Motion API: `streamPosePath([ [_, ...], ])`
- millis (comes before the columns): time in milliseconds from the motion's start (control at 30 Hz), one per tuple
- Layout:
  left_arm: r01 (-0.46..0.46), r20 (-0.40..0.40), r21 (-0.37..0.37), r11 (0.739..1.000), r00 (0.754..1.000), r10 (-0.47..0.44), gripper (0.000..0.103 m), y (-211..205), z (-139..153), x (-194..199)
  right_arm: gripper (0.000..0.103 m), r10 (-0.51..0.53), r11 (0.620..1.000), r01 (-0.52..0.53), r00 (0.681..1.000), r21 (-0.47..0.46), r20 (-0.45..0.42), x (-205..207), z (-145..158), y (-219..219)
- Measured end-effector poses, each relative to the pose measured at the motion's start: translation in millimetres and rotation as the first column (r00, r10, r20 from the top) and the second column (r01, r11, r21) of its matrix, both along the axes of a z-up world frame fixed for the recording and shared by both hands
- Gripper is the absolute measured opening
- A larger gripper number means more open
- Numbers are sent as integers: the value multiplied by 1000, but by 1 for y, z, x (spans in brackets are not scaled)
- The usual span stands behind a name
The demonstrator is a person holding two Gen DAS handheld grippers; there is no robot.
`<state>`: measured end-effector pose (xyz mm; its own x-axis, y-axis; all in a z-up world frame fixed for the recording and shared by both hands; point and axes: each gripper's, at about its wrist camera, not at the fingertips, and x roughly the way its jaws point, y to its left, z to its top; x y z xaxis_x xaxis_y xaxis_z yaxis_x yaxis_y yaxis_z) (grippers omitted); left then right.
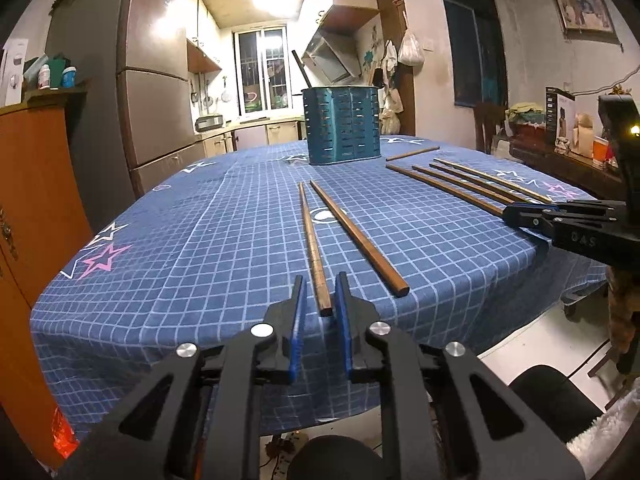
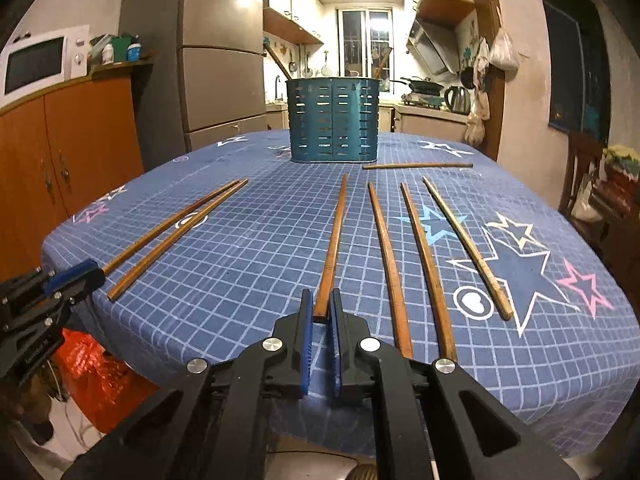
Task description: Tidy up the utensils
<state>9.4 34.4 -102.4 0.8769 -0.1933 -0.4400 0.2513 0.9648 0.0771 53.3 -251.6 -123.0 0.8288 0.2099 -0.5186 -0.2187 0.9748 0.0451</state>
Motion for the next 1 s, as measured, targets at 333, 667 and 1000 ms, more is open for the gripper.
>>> streamPosePath([
  [333,-2,-21,-26,1000,1000,1,6,5,4,-2,8,30,999,-30,1000,41,-10,-14,10,-2],
  [667,-41,61,-67,997,997,45,5,24,53,-13,8,41,999,-42,996,16,76,-30,48,-6],
  [1000,-45,137,-135,990,989,64,5,39,143,10,8,95,995,-98,970,3,222,-30,128,-13],
])
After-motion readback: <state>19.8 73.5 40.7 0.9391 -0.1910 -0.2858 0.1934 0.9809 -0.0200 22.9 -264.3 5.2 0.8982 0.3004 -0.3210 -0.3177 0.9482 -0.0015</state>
